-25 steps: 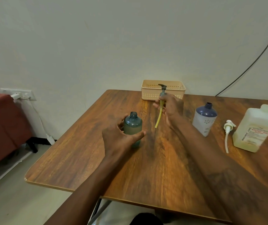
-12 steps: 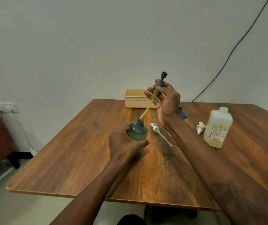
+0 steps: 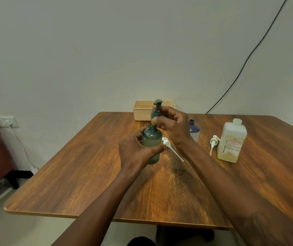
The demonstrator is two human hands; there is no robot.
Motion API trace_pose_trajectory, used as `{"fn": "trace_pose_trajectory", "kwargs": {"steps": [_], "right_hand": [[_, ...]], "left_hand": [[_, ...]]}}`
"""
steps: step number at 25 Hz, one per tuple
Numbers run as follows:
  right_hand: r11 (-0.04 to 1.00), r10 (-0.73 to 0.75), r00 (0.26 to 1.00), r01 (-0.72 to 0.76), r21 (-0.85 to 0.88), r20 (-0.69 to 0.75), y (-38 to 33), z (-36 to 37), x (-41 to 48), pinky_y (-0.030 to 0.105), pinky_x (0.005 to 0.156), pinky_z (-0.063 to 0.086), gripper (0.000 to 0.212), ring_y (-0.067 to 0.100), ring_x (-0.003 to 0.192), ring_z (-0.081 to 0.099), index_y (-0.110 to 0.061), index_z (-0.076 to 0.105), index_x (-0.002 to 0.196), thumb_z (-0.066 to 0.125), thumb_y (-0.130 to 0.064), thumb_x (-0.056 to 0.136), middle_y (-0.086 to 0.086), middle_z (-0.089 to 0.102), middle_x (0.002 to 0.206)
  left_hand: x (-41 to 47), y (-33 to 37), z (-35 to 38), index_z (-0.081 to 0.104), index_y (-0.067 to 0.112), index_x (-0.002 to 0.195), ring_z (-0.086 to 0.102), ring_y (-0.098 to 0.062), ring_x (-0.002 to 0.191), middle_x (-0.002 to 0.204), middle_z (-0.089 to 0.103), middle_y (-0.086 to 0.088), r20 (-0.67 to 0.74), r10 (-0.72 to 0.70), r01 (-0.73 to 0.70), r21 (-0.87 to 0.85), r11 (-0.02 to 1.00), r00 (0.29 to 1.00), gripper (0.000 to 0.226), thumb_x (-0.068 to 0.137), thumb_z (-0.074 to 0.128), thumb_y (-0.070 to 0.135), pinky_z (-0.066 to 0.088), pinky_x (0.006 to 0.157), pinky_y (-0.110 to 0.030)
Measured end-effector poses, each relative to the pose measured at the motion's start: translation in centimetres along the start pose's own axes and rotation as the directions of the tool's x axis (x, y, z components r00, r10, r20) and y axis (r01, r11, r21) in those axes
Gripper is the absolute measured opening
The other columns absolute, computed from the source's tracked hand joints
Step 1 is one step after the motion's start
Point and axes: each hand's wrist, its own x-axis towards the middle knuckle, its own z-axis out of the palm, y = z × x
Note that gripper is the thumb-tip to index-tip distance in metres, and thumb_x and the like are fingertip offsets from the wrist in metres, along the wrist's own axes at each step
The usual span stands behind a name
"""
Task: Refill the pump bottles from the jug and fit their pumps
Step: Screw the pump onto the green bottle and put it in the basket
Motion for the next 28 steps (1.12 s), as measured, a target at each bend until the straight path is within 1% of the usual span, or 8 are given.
{"fn": "trace_pose_trajectory", "kwargs": {"steps": [4, 8, 15, 18, 20, 22, 24, 28], "right_hand": [[0.989, -0.014, 0.994, 0.03, -0.145, 0.111, 0.0, -1.3, -0.2, 0.033, 0.091, 0.06, 0.033, 0.02, 0.104, 0.075, -0.003, 0.074, 0.118, 0.073, 0.006, 0.086, 0.009, 0.078, 0.109], [0.971, 0.044, 0.981, 0.003, -0.239, 0.19, -1.0, -2.5, -0.1, 0.036, 0.092, 0.06, 0.035, 0.018, 0.103, 0.075, -0.006, 0.073, 0.119, 0.077, 0.001, 0.086, 0.007, 0.078, 0.11], [0.864, 0.095, 0.993, -0.047, -0.501, 0.072, -2.4, -3.5, -0.1, 0.034, 0.069, 0.064, 0.049, 0.012, 0.073, 0.072, -0.008, 0.073, 0.091, 0.098, -0.037, 0.061, 0.004, 0.075, 0.077], [0.885, 0.129, 0.986, -0.066, -0.461, 0.106, -2.9, -3.5, -0.1, 0.028, 0.083, 0.062, 0.06, 0.007, 0.094, 0.072, -0.015, 0.068, 0.116, 0.089, -0.048, 0.07, -0.002, 0.075, 0.101], [0.955, 0.173, 0.965, -0.117, -0.272, 0.196, -3.4, -3.9, 0.0, 0.029, 0.098, 0.056, 0.056, 0.009, 0.115, 0.069, -0.016, 0.056, 0.14, 0.076, -0.032, 0.09, 0.0, 0.072, 0.125], [0.976, 0.185, 0.946, -0.144, -0.165, 0.267, -3.6, -4.2, -0.1, 0.031, 0.101, 0.055, 0.056, 0.015, 0.12, 0.068, -0.014, 0.047, 0.149, 0.066, -0.005, 0.097, 0.007, 0.07, 0.131], [0.968, 0.145, 0.965, -0.093, -0.234, 0.22, -3.4, -4.2, -0.4, 0.034, 0.096, 0.058, 0.058, 0.016, 0.112, 0.072, -0.011, 0.054, 0.143, 0.071, 0.005, 0.091, 0.009, 0.073, 0.122], [0.926, 0.035, 0.999, -0.017, -0.378, 0.041, -3.4, -3.8, -0.4, 0.034, 0.08, 0.064, 0.056, 0.017, 0.085, 0.075, -0.014, 0.067, 0.116, 0.095, -0.02, 0.069, 0.007, 0.076, 0.093]], "left_hand": [[0.7, 1.0, -0.5, 0.061, 0.041, 0.122, 0.066, 0.012, 0.086, 0.096, 0.068, 0.025, -0.019, 0.055, -0.054, 0.026, 0.998, 0.998, 0.067, 0.064, 0.093, 0.049, 0.055, 0.072, -0.012], [0.8, 1.0, -0.1, 0.062, 0.043, 0.121, 0.068, 0.008, 0.084, 0.095, 0.069, 0.023, -0.003, 0.069, -0.069, 0.026, 0.997, 0.998, 0.066, 0.062, 0.089, 0.056, 0.06, 0.073, -0.022], [0.3, 1.1, 0.9, 0.069, 0.032, 0.125, 0.069, 0.001, 0.085, 0.099, 0.073, 0.016, 0.004, 0.081, -0.081, 0.112, 0.99, 0.997, 0.072, 0.062, 0.085, 0.063, 0.061, 0.071, -0.03], [0.6, 1.4, 1.1, 0.07, 0.032, 0.122, 0.069, 0.003, 0.085, 0.097, 0.074, 0.017, 0.007, 0.073, -0.073, 0.084, 0.994, 0.997, 0.069, 0.061, 0.088, 0.06, 0.061, 0.07, -0.029], [0.8, 1.3, 1.2, 0.071, 0.029, 0.125, 0.069, 0.003, 0.087, 0.1, 0.075, 0.016, 0.014, 0.068, -0.068, 0.069, 0.995, 0.998, 0.073, 0.061, 0.088, 0.06, 0.061, 0.073, -0.029], [0.9, 1.3, 1.4, 0.071, 0.029, 0.125, 0.068, 0.003, 0.088, 0.101, 0.074, 0.016, 0.017, 0.067, -0.068, 0.066, 0.996, 0.998, 0.072, 0.062, 0.088, 0.061, 0.061, 0.074, -0.029], [0.9, 1.5, 1.6, 0.07, 0.03, 0.124, 0.068, 0.003, 0.086, 0.099, 0.073, 0.017, 0.012, 0.064, -0.064, 0.065, 0.996, 0.998, 0.072, 0.062, 0.086, 0.062, 0.061, 0.073, -0.027], [1.0, 2.1, 1.6, 0.067, 0.035, 0.126, 0.066, 0.005, 0.087, 0.099, 0.069, 0.02, -0.008, 0.064, -0.064, 0.051, 0.997, 0.998, 0.073, 0.062, 0.084, 0.064, 0.061, 0.073, -0.025]]}}
